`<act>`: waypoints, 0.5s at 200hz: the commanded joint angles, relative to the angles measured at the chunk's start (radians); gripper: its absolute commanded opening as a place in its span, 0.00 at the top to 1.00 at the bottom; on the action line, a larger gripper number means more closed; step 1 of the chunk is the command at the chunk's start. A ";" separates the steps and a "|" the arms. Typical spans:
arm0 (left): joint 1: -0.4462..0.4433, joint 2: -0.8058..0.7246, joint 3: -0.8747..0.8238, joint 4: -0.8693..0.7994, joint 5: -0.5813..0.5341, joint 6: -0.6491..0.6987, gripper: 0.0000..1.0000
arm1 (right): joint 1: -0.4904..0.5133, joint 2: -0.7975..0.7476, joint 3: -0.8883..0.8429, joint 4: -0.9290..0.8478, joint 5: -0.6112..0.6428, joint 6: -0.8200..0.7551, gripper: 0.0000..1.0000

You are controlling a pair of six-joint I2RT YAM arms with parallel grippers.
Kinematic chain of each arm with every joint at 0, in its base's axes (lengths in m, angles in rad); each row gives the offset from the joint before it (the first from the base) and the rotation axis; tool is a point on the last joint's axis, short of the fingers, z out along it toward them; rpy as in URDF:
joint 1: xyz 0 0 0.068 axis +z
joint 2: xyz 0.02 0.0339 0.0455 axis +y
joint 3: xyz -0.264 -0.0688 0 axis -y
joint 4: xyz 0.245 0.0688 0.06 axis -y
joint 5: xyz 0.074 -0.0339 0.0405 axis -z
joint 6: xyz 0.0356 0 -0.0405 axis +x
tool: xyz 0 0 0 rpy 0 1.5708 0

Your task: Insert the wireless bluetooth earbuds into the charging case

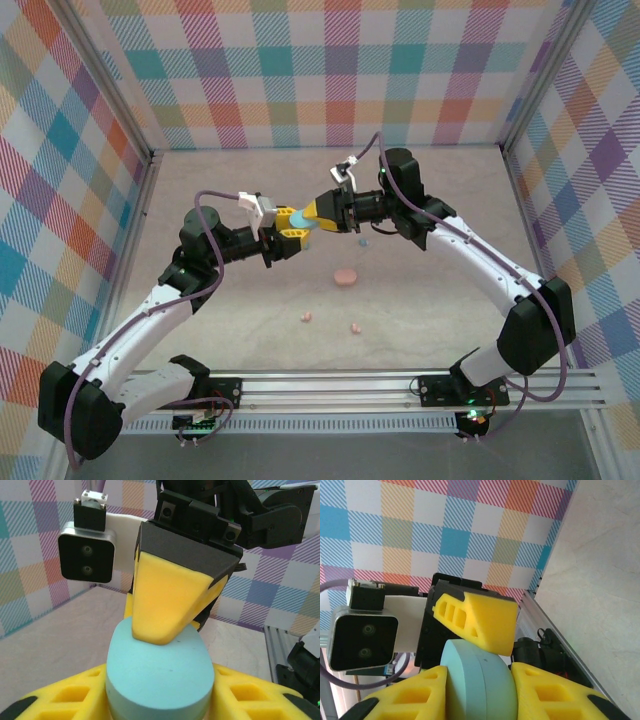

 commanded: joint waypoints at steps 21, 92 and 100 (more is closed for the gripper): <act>0.004 -0.032 -0.039 0.000 0.007 0.010 0.47 | -0.002 -0.008 -0.035 0.132 -0.029 0.108 0.76; 0.035 -0.032 -0.056 0.079 0.082 -0.047 0.49 | -0.004 -0.015 -0.035 0.084 -0.041 0.060 0.77; 0.035 -0.033 -0.053 0.079 0.083 -0.047 0.49 | -0.003 -0.016 -0.034 0.073 -0.041 0.054 0.77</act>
